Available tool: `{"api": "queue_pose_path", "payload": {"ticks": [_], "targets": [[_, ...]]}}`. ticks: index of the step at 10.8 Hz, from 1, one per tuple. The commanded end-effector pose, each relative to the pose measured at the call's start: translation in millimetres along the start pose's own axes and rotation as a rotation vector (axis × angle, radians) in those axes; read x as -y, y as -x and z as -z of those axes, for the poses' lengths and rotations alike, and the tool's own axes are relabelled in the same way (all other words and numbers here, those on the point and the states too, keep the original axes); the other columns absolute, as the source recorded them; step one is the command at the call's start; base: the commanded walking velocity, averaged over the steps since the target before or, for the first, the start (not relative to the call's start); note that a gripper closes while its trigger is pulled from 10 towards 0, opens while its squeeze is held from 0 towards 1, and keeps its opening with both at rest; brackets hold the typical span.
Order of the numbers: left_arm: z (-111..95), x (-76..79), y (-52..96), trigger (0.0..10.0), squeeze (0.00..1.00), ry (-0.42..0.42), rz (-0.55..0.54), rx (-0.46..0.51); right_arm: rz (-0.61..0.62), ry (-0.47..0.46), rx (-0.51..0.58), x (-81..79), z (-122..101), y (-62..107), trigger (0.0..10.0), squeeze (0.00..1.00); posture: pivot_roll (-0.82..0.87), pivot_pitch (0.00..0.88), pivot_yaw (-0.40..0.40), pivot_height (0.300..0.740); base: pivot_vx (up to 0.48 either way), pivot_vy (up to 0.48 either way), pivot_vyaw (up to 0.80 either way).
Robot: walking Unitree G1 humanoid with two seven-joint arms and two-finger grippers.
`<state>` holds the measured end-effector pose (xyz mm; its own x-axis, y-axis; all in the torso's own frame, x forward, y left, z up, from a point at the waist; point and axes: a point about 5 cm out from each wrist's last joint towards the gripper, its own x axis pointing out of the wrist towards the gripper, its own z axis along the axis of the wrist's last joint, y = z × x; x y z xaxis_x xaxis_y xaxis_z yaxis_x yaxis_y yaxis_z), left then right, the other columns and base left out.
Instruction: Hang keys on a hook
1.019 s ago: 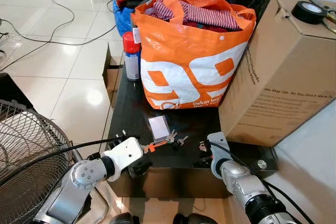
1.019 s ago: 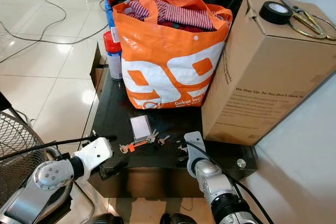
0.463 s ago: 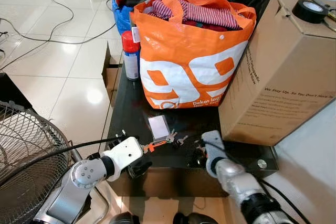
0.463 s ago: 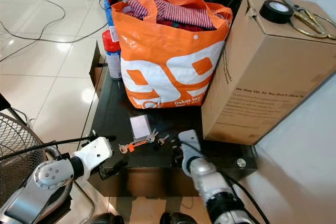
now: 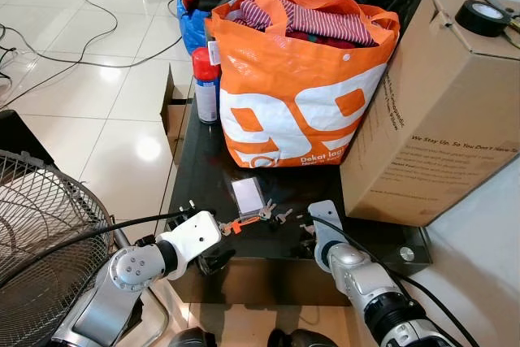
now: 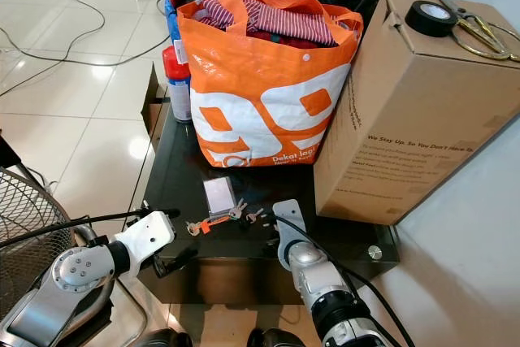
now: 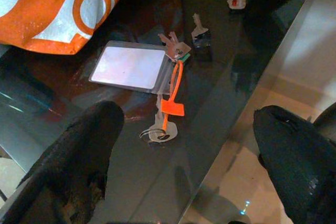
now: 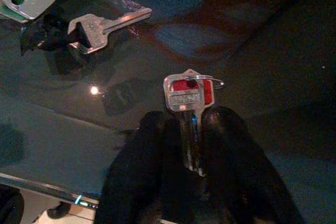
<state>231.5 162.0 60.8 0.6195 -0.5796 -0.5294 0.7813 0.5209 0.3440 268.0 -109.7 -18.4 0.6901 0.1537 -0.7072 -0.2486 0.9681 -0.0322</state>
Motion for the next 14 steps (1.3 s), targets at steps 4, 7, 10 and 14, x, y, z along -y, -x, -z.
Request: {"api": "queue_pose_path", "payload": {"ticks": [4,7,10,14], "targets": [[-4.0,-1.4,-1.9,10.0,0.54,-0.006,-0.001,0.008,0.078,-0.015,-0.119,19.0,22.8,1.4,0.0,0.00,-0.01,0.117,-0.080,0.740,0.000,0.000,0.00],[-4.4,-1.7,-3.7,10.0,0.54,-0.010,-0.003,0.009,0.011,-0.073,-0.071,15.1,19.3,2.0,0.0,0.00,0.00,0.101,-0.080,0.740,0.000,0.000,0.00],[-8.5,-6.3,-6.4,10.0,0.54,0.001,-0.034,0.027,-0.090,-0.025,0.011,25.2,8.3,14.3,0.0,0.00,0.00,0.077,-0.087,0.740,0.000,0.000,0.00],[-7.9,-2.6,-8.0,10.0,0.54,0.013,-0.037,0.033,-0.235,0.119,0.109,30.3,-16.4,61.8,0.0,0.00,-0.02,0.061,-0.092,0.740,0.000,0.000,0.00]]}}
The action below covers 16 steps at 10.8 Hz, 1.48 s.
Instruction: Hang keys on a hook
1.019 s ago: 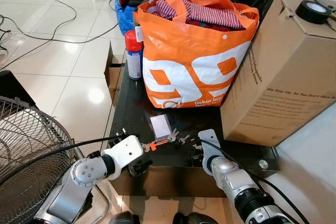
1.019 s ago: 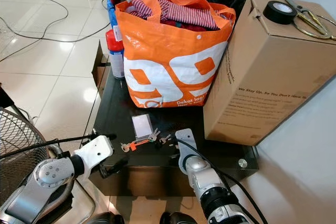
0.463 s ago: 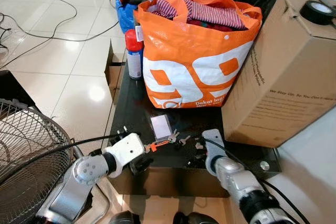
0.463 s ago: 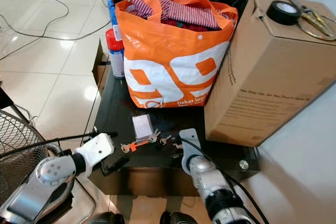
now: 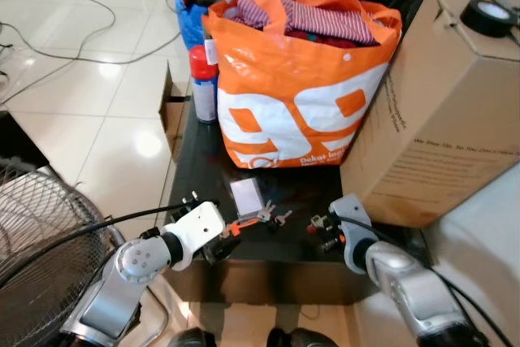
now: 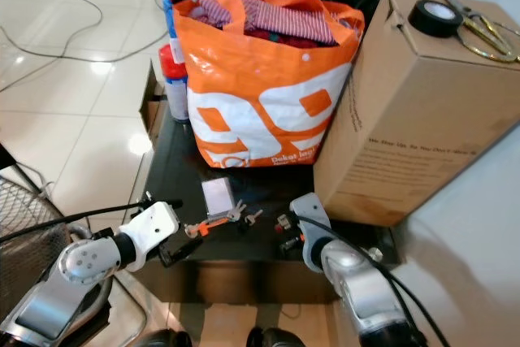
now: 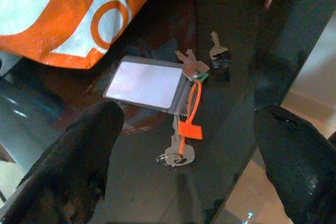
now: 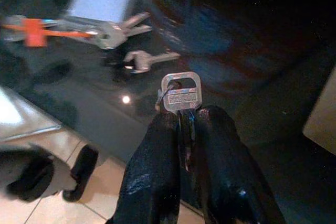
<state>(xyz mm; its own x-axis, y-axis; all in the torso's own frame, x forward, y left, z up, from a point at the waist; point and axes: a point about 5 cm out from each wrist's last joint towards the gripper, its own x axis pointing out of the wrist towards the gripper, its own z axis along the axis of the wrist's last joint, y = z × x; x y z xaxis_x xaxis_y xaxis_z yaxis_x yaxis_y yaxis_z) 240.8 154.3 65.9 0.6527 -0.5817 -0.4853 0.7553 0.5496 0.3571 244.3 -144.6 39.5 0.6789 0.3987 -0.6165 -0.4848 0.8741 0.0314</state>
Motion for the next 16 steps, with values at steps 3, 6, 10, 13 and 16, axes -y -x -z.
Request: {"api": "queue_pose_path", "payload": {"ticks": [3,6,10,13,16], "targets": [[1.6,4.3,-1.3,10.0,0.54,0.007,-0.003,0.000,-0.015,-0.008,0.028,-0.4,-11.4,14.0,0.0,0.00,-0.01,0.042,-0.101,0.740,0.000,0.000,0.00],[-23.5,-17.8,3.9,10.0,0.53,0.174,-0.274,0.149,0.085,-0.108,0.206,7.5,-37.7,45.8,0.0,0.00,0.00,0.000,-0.098,0.740,0.000,0.000,0.00],[-53.7,-46.1,5.4,10.0,0.52,0.212,-0.480,0.241,0.344,-0.301,0.359,7.8,-38.5,71.2,0.0,0.00,-0.02,0.000,-0.024,0.740,0.000,0.000,0.00],[-38.1,-53.2,13.3,10.0,0.52,0.245,-0.576,0.195,0.402,-0.305,0.389,12.3,-37.5,67.1,0.0,0.00,0.00,0.000,-0.039,0.740,0.000,0.000,0.00],[-24.3,-46.3,22.8,10.0,0.52,0.229,-0.591,0.146,0.367,-0.259,0.310,10.0,-29.1,55.2,10.0,0.00,0.04,0.000,-0.082,0.740,0.000,0.000,0.00]]}}
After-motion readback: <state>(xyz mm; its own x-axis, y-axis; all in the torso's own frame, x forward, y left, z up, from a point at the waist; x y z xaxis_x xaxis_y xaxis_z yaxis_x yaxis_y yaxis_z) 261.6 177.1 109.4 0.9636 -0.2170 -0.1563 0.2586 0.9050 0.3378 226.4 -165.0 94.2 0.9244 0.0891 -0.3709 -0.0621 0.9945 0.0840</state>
